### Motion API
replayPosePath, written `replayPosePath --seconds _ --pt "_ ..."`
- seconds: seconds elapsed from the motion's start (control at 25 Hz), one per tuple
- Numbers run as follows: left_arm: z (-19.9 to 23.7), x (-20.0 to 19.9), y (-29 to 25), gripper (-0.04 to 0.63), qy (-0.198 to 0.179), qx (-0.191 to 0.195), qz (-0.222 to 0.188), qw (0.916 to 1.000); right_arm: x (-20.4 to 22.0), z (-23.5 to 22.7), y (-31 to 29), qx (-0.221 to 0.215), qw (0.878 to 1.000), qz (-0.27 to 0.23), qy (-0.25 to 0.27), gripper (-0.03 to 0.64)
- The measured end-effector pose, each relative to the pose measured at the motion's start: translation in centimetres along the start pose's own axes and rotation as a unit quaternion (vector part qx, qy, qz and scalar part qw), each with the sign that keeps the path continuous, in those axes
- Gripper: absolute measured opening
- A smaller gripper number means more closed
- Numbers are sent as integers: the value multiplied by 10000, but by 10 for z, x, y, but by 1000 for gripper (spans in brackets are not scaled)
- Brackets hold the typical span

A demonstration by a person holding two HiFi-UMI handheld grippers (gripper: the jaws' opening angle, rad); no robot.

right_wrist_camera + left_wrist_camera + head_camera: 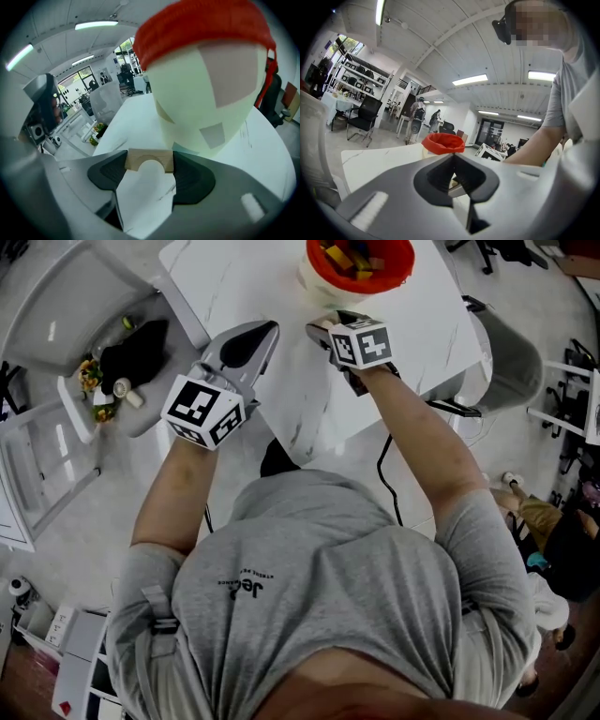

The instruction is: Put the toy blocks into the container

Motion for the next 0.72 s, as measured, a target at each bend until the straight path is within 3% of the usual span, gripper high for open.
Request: replayPosePath --seconds 0.48,0.72 --pt "-13 -47 -35 57 -183 394 -357 9984 -76 21 116 -538 9921 -1135 -12 302" --pt "-14 -64 -46 57 -212 503 -504 9972 -121 27 155 -731 9865 -1463 45 302"
Point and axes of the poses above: the fingertips, and each gripper's own axes: y backward along the fingers, z to its left, x out of its underside, the point moved 5 cm from there along y, backward along the fingers, and after that the axes turned 10 degrees about -y, right-handed, at the moved point
